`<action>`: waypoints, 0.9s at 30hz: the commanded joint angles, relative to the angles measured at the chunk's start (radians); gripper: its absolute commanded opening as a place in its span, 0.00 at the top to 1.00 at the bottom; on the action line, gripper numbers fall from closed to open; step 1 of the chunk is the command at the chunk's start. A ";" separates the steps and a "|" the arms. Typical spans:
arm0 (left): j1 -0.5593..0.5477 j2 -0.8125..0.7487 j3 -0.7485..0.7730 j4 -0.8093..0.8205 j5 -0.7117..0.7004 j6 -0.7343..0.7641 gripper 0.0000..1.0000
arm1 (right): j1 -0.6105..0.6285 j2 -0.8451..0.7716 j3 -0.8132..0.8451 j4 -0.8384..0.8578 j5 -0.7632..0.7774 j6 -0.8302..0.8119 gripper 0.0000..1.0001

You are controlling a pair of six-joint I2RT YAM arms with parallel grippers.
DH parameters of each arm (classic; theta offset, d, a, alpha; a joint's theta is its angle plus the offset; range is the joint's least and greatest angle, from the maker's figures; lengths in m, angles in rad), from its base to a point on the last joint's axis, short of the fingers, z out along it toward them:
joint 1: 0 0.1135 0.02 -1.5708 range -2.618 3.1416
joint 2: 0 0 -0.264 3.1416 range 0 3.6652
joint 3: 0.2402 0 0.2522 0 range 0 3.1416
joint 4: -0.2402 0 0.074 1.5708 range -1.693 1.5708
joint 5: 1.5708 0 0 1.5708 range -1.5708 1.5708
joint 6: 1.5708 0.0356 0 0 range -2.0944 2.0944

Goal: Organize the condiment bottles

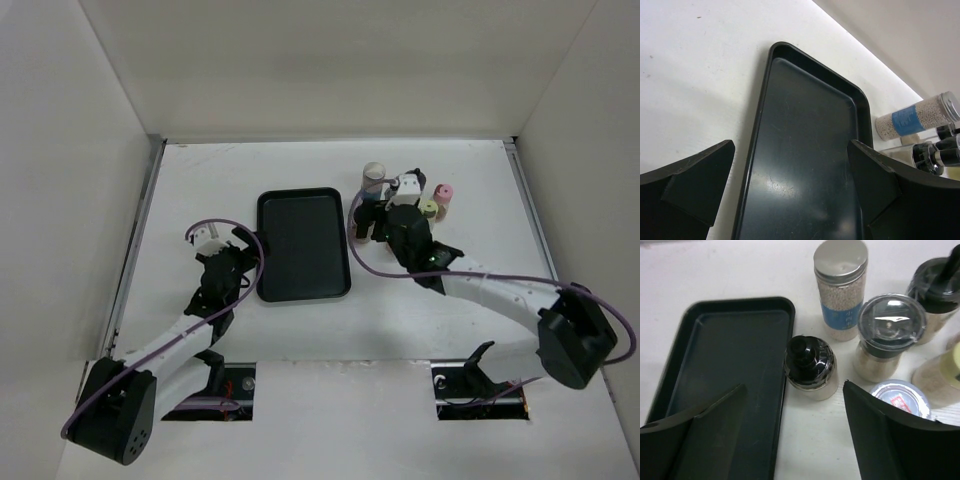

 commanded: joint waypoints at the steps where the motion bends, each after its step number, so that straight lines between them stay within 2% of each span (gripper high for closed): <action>1: 0.011 -0.032 -0.018 0.055 0.012 -0.013 0.00 | -0.025 0.102 0.102 -0.023 -0.051 -0.041 0.13; 9: 0.043 -0.028 -0.028 0.063 0.035 -0.026 0.00 | -0.073 0.295 0.194 -0.018 -0.029 -0.016 0.08; 13: 0.048 -0.022 -0.028 0.068 0.049 -0.037 0.00 | -0.085 0.348 0.223 -0.003 -0.037 -0.021 0.10; 18: 0.052 0.008 -0.028 0.088 0.066 -0.040 0.00 | -0.090 0.400 0.258 0.019 -0.051 -0.036 0.24; 22: 0.062 0.009 -0.030 0.088 0.064 -0.042 0.00 | -0.085 0.400 0.260 0.017 -0.032 -0.038 0.44; 27: 0.071 -0.014 -0.039 0.088 0.047 -0.045 0.00 | -0.041 0.285 0.261 0.041 0.041 -0.084 0.50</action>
